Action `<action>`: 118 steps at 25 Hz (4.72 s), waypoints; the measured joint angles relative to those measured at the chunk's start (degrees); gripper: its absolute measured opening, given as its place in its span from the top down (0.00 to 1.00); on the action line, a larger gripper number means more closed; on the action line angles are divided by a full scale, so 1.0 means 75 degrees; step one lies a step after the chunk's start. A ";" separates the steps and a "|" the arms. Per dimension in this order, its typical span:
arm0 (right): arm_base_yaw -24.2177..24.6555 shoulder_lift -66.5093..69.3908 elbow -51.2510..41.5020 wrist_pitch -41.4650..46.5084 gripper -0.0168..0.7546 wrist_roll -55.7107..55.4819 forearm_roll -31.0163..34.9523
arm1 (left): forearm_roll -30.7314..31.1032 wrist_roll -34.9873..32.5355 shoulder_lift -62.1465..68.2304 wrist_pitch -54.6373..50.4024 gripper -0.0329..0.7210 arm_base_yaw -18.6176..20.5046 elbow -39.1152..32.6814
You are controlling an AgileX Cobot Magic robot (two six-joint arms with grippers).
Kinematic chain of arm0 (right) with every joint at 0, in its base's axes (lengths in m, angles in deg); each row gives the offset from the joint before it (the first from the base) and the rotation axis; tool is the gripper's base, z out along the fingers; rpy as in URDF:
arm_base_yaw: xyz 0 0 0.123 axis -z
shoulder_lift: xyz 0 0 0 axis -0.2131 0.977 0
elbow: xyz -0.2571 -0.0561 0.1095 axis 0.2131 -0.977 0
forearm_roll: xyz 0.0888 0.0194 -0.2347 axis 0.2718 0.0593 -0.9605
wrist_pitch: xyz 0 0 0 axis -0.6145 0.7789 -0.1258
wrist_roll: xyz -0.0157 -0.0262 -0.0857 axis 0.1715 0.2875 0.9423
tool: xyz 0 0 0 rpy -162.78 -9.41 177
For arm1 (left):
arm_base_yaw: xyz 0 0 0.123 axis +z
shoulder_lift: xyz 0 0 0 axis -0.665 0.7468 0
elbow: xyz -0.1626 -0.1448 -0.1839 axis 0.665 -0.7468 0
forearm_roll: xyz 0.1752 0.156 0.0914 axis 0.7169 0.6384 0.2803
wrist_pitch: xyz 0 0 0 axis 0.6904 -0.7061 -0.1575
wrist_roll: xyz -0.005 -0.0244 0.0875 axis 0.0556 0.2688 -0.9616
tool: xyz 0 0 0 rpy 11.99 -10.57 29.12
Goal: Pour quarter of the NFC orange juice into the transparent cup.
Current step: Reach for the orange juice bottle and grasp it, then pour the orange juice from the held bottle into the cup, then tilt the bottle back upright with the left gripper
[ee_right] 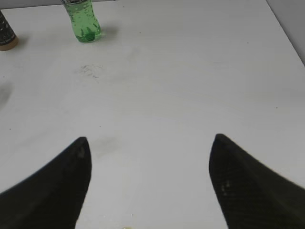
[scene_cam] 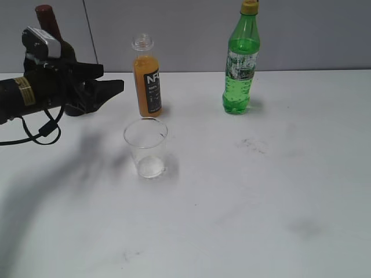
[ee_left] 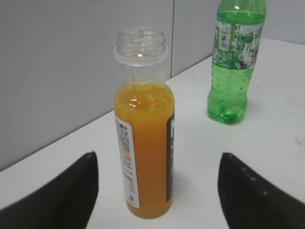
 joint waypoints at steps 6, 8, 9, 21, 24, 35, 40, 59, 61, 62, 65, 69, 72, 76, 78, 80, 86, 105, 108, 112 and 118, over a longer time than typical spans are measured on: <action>0.0000 0.0000 0.0000 0.0000 0.21 0.0000 0.0000 | 0.0027 0.0007 0.0899 0.0194 0.17 -0.0015 0.0894; 0.0000 0.0000 0.0000 0.0000 0.21 0.0000 0.0000 | 0.0003 0.0007 0.1148 0.0194 0.17 -0.0063 0.1154; 0.0000 0.0000 0.0000 0.0000 0.21 0.0000 0.0000 | -0.0004 0.0007 0.1270 0.0194 0.17 -0.0107 0.1277; 0.0000 0.0000 0.0000 0.0000 0.21 0.0000 0.0000 | -0.0259 0.0007 0.2460 -0.0428 0.15 -0.0756 0.2916; 0.0000 0.0000 0.0000 0.0000 0.21 0.0000 0.0000 | -0.0294 0.0007 0.2645 -0.0435 0.13 -0.0809 0.3102; 0.0000 0.0000 0.0000 0.0000 0.21 0.0000 0.0000 | -0.0314 0.0007 0.2889 -0.0586 0.17 -0.0864 0.3220; 0.0000 0.0000 0.0000 0.0000 0.21 0.0000 0.0000 | -0.0518 0.0007 0.2889 -0.0781 0.18 -0.0880 0.3220; 0.0000 0.0000 0.0000 0.0000 0.21 0.0000 0.0000 | -0.0816 0.0007 0.2897 -0.1069 0.22 -0.0959 0.3403; 0.0000 0.0000 0.0000 0.0000 0.21 0.0000 0.0000 | -0.0828 0.0016 0.2897 -0.1106 0.31 -0.0971 0.3403; 0.0000 0.0000 0.0000 0.0000 0.21 0.0000 0.0000 | -0.0835 0.0016 0.2897 -0.1106 0.32 -0.0977 0.3403; 0.0000 0.0000 0.0000 0.0000 0.21 0.0000 0.0000 | -0.0878 0.0058 0.2897 -0.1107 0.32 -0.0977 0.3379; 0.0000 0.0000 0.0000 0.0000 0.21 0.0000 0.0000 | -0.0954 0.0065 0.2812 -0.0976 0.32 -0.0937 0.3121; 0.0000 0.0000 0.0000 0.0000 0.21 0.0000 0.0000 | -0.0930 0.0065 0.2551 -0.0986 0.32 -0.0862 0.2727; 0.0000 0.0000 0.0000 0.0000 0.21 0.0000 0.0000 | -0.0819 0.0065 0.2049 -0.1196 0.32 -0.0749 0.2090; 0.0000 0.0000 0.0000 0.0000 0.21 0.0000 0.0000 | -0.0733 0.0065 0.1757 -0.1321 0.32 -0.0711 0.1763; 0.0000 0.0000 0.0000 0.0000 0.21 0.0000 0.0000 | -0.0603 0.0032 0.1380 -0.1425 0.32 -0.0696 0.1409; 0.0000 0.0000 0.0000 0.0000 0.21 0.0000 0.0000 | -0.0553 -0.0302 0.0006 -0.1567 0.32 -0.0688 0.0146; 0.0000 0.0000 0.0000 0.0000 0.21 0.0000 0.0000 | -0.0920 -0.2688 -0.2656 -0.5479 0.32 -0.0982 -0.1152; 0.0000 0.0000 0.0000 0.0000 0.21 0.0000 0.0000 | -0.0889 -0.2763 -0.2656 -0.6095 0.32 -0.1250 -0.1159; 0.0000 0.0000 0.0000 0.0000 0.21 0.0000 0.0000 | -0.0881 -0.2911 -0.2656 -0.6264 0.32 -0.1354 -0.1167; 0.0000 0.0000 0.0000 0.0000 0.21 0.0000 0.0000 | -0.0787 -0.3116 -0.2656 -0.6526 0.32 -0.1370 -0.1167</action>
